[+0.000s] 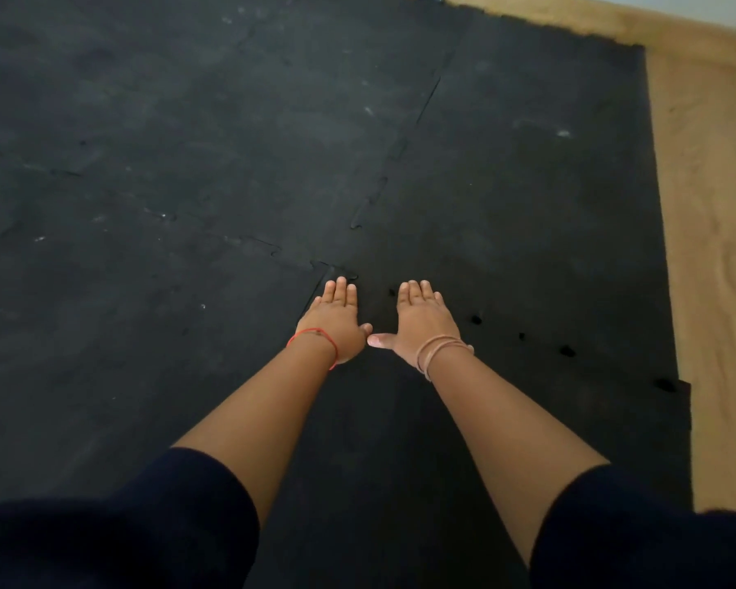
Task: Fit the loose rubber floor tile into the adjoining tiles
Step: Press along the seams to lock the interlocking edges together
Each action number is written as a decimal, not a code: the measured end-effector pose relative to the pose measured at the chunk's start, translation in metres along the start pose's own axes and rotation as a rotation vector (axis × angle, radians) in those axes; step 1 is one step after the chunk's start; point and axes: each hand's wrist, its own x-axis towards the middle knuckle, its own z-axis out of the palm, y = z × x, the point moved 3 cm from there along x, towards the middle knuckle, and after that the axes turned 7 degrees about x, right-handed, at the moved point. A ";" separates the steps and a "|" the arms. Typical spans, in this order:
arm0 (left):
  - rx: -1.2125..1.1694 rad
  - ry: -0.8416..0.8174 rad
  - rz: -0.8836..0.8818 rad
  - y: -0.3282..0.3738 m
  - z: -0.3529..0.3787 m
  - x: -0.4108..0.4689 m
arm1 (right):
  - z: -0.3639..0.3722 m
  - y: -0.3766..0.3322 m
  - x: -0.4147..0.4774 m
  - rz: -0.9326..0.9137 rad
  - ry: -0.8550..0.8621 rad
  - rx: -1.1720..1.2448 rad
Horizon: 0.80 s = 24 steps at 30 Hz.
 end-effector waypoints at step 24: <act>-0.037 0.236 0.000 0.021 0.033 -0.027 | 0.052 0.028 -0.050 0.037 0.293 0.094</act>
